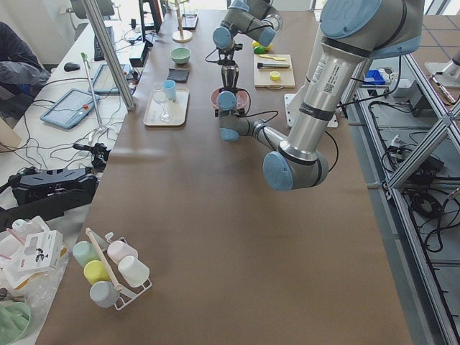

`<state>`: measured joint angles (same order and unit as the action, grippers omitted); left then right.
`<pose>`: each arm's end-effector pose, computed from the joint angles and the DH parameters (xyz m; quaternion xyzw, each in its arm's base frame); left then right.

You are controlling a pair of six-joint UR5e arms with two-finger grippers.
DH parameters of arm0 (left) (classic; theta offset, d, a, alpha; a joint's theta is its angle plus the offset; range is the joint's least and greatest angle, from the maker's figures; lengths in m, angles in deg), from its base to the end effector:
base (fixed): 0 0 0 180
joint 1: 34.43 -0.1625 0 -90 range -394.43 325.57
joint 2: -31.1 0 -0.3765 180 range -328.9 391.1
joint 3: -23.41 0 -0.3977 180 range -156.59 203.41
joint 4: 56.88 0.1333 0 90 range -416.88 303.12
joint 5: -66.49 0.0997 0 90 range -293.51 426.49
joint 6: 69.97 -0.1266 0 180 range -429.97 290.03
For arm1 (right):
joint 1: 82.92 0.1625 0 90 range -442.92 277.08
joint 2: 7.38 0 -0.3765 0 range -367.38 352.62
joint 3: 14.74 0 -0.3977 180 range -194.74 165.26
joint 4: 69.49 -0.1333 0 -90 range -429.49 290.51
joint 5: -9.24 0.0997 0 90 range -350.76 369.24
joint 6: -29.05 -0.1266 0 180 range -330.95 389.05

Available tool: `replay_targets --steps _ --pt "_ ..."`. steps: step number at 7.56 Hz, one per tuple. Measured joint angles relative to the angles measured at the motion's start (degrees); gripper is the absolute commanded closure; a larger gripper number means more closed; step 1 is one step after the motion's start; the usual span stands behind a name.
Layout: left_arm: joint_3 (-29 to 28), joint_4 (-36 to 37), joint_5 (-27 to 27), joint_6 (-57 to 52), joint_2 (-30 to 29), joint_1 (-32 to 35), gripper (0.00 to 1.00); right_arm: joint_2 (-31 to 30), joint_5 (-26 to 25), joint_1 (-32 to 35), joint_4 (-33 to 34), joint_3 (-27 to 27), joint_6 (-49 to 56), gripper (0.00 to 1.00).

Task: Put ice in cup with scoop
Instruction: 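Lower the scoop into the ice cubes and scoop with the right gripper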

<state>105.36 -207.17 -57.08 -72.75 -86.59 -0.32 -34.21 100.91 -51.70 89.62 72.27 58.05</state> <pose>0.5199 -0.4286 0.2825 0.4511 0.4729 0.5212 0.5488 -0.4567 -0.4284 0.1279 -0.0790 0.0060 -0.6903 0.7192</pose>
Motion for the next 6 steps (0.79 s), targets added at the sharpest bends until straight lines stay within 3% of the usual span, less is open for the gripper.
replay_targets --steps 6 --pt "-0.4 0.0 0.0 0.0 0.0 0.1 0.02 0.5 0.9 0.0 -4.8 -3.6 -1.5 1.00"
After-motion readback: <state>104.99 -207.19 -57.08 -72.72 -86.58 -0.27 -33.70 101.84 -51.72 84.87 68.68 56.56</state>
